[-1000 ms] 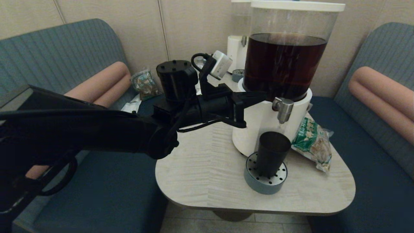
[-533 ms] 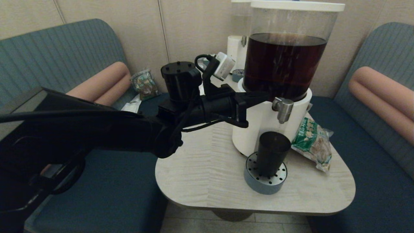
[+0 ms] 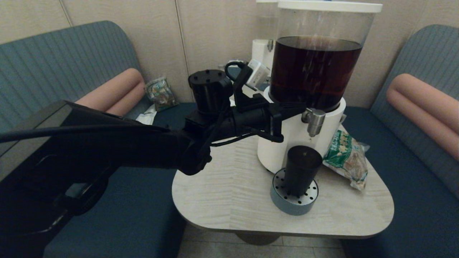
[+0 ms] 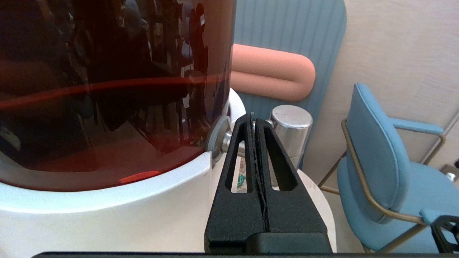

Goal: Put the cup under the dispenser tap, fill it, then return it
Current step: Turn off the faucet

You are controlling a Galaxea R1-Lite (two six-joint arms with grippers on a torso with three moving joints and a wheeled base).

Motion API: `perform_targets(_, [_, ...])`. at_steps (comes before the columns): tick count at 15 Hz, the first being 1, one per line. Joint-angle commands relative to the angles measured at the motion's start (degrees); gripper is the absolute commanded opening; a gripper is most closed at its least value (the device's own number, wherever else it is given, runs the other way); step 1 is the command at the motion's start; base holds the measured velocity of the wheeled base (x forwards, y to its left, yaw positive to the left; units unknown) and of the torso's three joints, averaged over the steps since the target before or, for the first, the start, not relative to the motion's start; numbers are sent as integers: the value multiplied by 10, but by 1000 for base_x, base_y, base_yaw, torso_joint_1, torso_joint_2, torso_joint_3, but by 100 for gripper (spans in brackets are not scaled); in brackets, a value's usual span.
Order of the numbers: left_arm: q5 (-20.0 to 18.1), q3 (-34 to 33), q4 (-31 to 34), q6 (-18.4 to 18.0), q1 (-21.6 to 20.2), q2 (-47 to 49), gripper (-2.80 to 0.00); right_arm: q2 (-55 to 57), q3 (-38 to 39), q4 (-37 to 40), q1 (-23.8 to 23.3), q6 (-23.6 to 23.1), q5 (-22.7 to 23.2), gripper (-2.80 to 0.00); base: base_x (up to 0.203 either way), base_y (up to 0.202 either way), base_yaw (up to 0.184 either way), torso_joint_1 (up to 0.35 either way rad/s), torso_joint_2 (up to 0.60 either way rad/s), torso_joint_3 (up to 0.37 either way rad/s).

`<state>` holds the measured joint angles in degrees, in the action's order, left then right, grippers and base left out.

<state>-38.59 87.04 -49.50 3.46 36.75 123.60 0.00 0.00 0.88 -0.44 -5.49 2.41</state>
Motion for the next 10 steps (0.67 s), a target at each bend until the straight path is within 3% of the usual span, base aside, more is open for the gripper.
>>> perform_targets(1, [3, 2, -3, 1, 4, 4, -280, 1, 0, 0, 0, -1, 0, -280, 0, 0, 0, 0, 0, 0])
perform_targets(10, [3, 26, -1, 1, 5, 22, -280, 1, 0, 0, 0, -1, 0, -280, 0, 0, 0, 0, 0, 0])
